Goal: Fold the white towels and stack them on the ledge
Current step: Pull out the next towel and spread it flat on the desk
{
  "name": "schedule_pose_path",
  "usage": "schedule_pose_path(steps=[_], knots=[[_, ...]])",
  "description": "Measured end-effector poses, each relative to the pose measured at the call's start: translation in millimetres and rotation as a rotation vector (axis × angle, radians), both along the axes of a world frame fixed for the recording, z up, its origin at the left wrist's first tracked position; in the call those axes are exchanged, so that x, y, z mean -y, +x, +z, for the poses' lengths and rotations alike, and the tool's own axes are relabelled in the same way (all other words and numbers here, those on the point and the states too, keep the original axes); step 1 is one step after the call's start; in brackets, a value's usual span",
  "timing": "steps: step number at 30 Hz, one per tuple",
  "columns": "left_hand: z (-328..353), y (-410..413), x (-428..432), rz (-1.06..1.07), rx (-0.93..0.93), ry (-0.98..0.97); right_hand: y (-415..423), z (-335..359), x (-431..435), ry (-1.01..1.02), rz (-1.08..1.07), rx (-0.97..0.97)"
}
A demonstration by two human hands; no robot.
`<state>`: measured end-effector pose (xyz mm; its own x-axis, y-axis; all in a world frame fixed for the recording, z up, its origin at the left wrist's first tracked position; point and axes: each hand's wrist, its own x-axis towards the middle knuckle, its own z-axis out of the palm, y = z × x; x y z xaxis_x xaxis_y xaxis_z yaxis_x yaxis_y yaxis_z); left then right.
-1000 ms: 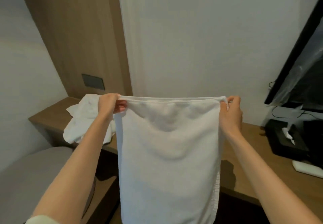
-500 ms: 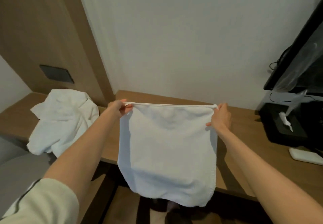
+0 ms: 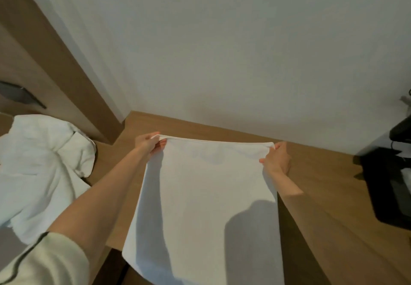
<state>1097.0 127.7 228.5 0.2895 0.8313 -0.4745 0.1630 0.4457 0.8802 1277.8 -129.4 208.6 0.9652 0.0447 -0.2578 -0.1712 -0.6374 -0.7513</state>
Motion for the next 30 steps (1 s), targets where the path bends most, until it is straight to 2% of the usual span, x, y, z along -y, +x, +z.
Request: schedule_pose_path(steps=[7, 10, 13, 16, 19, 22, 24, 27, 30], knots=[[-42, 41, -42, -0.058, -0.081, -0.013, 47, -40, -30, -0.030, 0.009, -0.009], [-56, 55, -51, -0.075, -0.104, -0.020, 58, -53, -35, 0.058, 0.036, 0.011], [-72, 64, -50, -0.078, -0.144, 0.020, 62, -63, -37, 0.047, 0.048, 0.019], [-72, 65, -39, -0.156, -0.222, 0.207, 55, -62, -39, 0.029, 0.059, 0.161], [-70, 55, -8, -0.413, -0.229, 0.551, 24, -61, -46, -0.004, 0.126, 0.380], [-85, 53, 35, -0.736, -0.408, 0.853, -13, -70, -66, -0.052, 0.374, 0.500], [-101, 60, 57, -0.891, -0.576, 0.968, -27, -80, -83, -0.183, 0.620, 0.463], [-119, 66, 65, -0.919, -0.790, 1.092, -29, -99, -99, -0.404, 0.825, 0.366], [-127, 63, 49, -0.915, -0.853, 1.177, -18, -107, -95, -0.531, 0.895, 0.468]])
